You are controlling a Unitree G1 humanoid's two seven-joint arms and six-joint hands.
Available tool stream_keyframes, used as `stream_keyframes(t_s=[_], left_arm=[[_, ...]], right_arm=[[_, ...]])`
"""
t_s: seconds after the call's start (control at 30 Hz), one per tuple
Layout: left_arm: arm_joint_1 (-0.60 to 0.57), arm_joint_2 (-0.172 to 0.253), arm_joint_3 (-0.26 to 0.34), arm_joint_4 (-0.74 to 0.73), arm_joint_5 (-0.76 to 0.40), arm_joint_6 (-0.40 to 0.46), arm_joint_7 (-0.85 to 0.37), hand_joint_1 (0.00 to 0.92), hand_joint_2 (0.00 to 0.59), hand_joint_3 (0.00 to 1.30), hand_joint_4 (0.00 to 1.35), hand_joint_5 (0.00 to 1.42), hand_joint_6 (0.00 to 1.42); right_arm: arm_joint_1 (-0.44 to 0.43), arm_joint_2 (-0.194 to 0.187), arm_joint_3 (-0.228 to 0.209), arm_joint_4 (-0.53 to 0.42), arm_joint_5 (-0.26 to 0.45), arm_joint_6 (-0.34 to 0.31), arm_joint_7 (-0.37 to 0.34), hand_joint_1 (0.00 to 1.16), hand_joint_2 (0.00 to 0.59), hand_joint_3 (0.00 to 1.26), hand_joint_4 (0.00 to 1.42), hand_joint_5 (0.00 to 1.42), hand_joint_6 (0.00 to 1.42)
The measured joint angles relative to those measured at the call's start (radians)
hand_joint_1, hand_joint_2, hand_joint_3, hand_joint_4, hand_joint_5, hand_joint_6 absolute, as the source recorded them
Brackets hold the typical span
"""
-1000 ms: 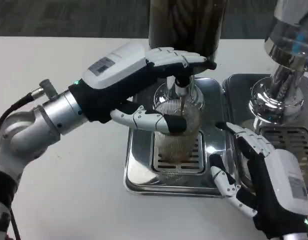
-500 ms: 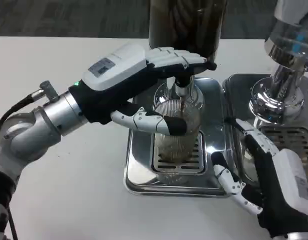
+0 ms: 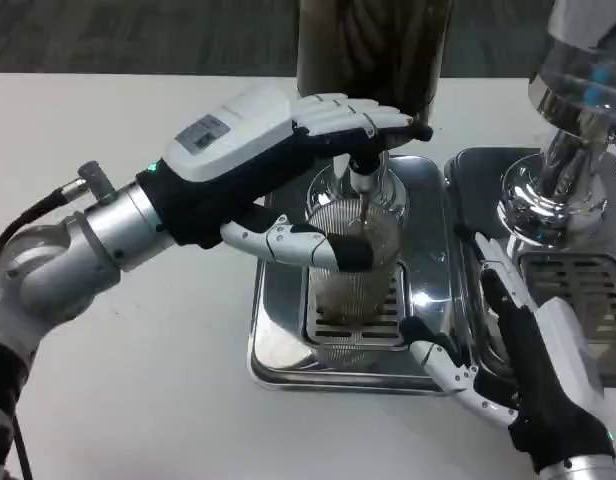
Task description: Grasp the cup under the faucet to collect the drink, then remove the cup.
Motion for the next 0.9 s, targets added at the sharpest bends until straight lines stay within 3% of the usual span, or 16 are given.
stream_keyframes(t_s=[0.43, 0.9], left_arm=[[-0.001, 0.013, -0.007, -0.002, 0.008, 0.0, 0.016, 0.0, 0.089, 0.22, 0.17, 0.15, 0.07], [-0.001, 0.03, -0.018, -0.024, 0.02, -0.001, 0.031, 0.0, 0.089, 0.22, 0.17, 0.15, 0.07]], right_arm=[[-0.043, -0.003, -0.001, 0.027, 0.035, 0.0, 0.081, 0.44, 0.244, 0.0, 0.0, 0.0, 0.01], [-0.081, -0.003, -0.01, 0.064, 0.059, -0.003, 0.094, 0.43, 0.242, 0.0, 0.0, 0.0, 0.0]])
